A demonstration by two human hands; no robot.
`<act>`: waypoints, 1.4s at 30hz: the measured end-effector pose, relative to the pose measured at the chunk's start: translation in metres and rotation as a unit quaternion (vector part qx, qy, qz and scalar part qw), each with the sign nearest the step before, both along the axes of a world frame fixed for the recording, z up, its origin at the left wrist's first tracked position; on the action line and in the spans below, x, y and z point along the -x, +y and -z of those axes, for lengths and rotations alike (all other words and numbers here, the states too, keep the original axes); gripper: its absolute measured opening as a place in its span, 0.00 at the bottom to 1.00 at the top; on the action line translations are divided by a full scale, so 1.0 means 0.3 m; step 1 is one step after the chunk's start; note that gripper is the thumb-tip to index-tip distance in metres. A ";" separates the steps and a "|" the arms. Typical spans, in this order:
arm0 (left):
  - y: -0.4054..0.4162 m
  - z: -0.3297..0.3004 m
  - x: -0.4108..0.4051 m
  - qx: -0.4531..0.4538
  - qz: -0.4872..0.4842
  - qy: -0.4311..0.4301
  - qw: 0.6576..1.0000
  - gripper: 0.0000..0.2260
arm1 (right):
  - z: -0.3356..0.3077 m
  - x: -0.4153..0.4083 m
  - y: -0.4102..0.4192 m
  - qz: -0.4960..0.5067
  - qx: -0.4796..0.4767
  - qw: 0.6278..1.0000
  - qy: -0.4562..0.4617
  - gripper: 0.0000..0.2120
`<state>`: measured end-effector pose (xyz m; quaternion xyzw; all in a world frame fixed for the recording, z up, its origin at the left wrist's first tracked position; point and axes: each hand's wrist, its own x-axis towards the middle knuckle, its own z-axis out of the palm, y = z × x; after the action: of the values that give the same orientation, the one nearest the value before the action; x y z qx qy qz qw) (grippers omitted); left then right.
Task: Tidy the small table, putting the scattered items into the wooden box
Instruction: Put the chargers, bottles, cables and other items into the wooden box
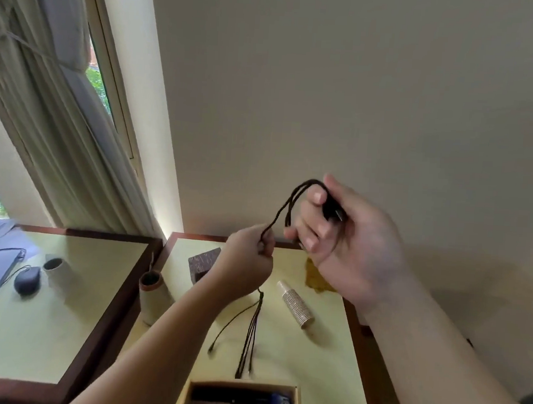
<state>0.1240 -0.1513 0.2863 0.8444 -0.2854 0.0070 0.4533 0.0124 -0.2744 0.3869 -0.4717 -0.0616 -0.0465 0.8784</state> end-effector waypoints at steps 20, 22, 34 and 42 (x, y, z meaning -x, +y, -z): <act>0.035 -0.117 -0.091 0.024 -0.076 -0.054 0.995 0.13 | 0.083 -0.024 -0.077 -0.043 0.119 0.982 0.138 0.19; 0.013 -0.097 -0.090 0.012 -0.037 -0.027 0.999 0.12 | 0.001 -0.021 -0.038 0.000 0.018 0.997 0.079 0.15; -0.038 -0.022 0.115 0.016 -0.009 -0.054 0.998 0.12 | 0.209 -0.206 -0.179 0.210 0.614 0.751 0.119 0.17; 0.094 0.083 0.011 -0.204 -0.034 -0.043 0.977 0.10 | 0.263 0.011 -0.087 -0.108 0.335 0.908 0.227 0.21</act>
<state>0.1205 -0.1232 0.2613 0.9274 -0.2708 -0.0001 0.2581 0.0092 -0.3004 0.3079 -0.7263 0.0766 0.1804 0.6589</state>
